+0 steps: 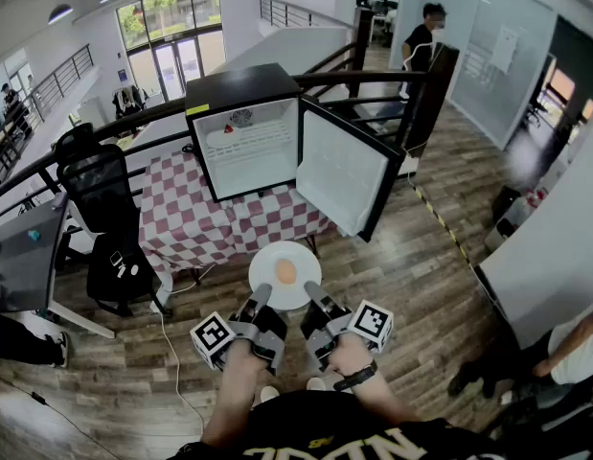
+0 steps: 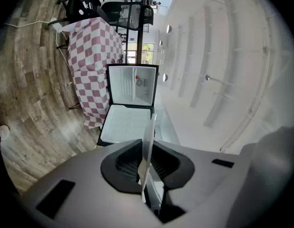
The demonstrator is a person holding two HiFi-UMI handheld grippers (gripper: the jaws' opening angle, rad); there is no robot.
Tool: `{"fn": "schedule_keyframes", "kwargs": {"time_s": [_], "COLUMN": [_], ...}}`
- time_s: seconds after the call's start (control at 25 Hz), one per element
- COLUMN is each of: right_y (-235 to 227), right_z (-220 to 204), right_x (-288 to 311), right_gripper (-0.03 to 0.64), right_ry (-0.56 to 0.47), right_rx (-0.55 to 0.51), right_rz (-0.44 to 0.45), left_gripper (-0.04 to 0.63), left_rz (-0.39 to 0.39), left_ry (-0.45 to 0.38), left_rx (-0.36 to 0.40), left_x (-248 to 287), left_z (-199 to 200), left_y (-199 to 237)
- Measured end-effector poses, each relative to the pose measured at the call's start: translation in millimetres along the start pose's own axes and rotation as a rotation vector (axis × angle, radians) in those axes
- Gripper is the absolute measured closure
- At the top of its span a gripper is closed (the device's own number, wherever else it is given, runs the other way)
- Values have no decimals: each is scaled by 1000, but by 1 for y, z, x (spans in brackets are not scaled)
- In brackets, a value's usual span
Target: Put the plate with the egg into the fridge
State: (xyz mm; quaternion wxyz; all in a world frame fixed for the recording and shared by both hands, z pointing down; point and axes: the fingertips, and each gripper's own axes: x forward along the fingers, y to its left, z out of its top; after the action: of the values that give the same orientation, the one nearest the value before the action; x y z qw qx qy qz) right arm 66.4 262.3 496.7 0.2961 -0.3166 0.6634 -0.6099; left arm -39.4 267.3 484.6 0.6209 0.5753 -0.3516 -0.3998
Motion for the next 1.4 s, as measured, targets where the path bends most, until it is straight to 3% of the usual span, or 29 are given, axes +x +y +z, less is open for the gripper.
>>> {"fn": "schedule_keyframes", "kwargs": {"time_s": [0.44,0.84,1.2,1.4], "right_y": [-12,-11,-12,-19], "right_z": [13,37,45,57], "right_x": [-25,-37,-30,-3], "right_gripper": [583,581,581,566], "right_ry": [-22,35,75,47], "right_rx": [54,-2,29,56], "right_rz": [-25,-33,-30,-3], "left_gripper": [546,546,548,548], "left_rz": [32,23,38,38], "left_ry": [4,-20,-45,-38], "left_rx": [-16,-21,-30,-84], "left_x": [0,11,19,41], "left_z": [-28,-52,-52,-32], "left_y": [13,17,23,30]}}
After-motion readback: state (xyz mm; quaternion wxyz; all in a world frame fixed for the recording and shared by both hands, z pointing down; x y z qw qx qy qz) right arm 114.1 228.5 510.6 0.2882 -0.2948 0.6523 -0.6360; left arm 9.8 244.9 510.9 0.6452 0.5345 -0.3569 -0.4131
